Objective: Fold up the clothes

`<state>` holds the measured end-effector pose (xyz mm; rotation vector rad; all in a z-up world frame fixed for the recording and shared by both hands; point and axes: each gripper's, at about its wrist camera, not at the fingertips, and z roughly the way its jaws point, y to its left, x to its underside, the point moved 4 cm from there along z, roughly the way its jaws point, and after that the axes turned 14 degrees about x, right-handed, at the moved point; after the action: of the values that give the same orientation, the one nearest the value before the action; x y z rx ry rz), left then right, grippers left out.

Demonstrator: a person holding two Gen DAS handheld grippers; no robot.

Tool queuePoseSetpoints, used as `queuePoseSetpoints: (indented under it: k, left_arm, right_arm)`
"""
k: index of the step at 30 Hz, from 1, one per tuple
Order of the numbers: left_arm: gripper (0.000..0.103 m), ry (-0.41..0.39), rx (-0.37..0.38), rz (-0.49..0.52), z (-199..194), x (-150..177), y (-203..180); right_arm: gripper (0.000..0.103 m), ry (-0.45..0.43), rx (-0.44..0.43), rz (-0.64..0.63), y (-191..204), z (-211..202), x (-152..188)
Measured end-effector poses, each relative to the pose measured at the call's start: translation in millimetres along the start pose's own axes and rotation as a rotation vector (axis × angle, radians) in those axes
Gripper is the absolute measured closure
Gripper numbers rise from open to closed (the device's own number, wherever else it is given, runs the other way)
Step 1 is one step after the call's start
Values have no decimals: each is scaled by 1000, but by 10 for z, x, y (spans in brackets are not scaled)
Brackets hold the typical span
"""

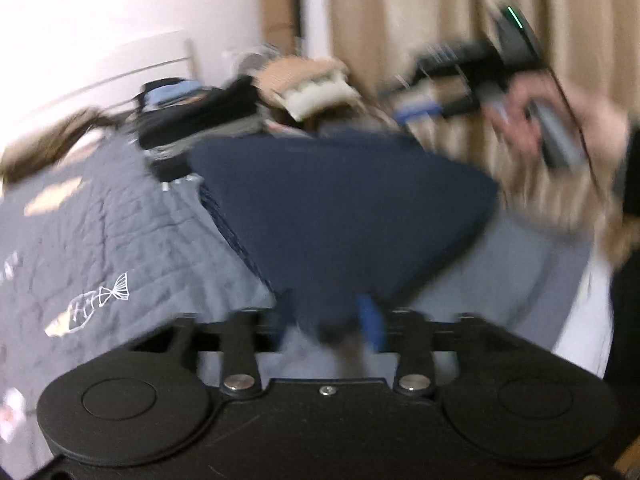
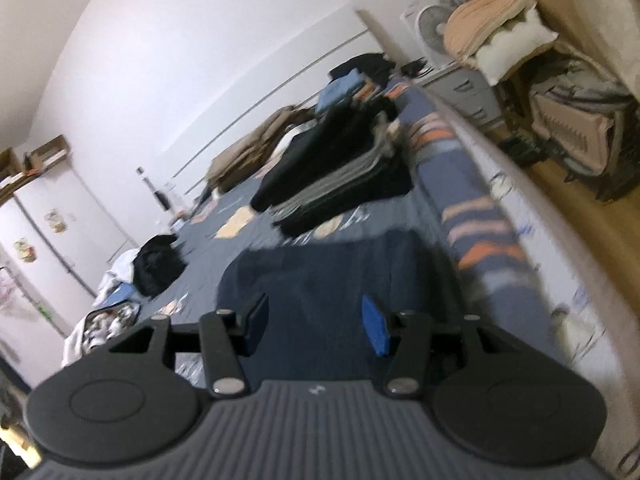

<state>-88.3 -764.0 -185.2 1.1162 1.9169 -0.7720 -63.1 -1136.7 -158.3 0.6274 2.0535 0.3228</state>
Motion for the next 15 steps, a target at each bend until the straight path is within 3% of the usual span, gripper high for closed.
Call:
queuePoseSetpoints:
  k: [7,15]
  left_arm:
    - [52,-122,73,-330,186,-437,720]
    - [45,-125,79,-406,471,-466,1051]
  right_arm:
    - [51,44,30,-20,-208,435,-454]
    - [51,108,52,56,-443,1001,-341]
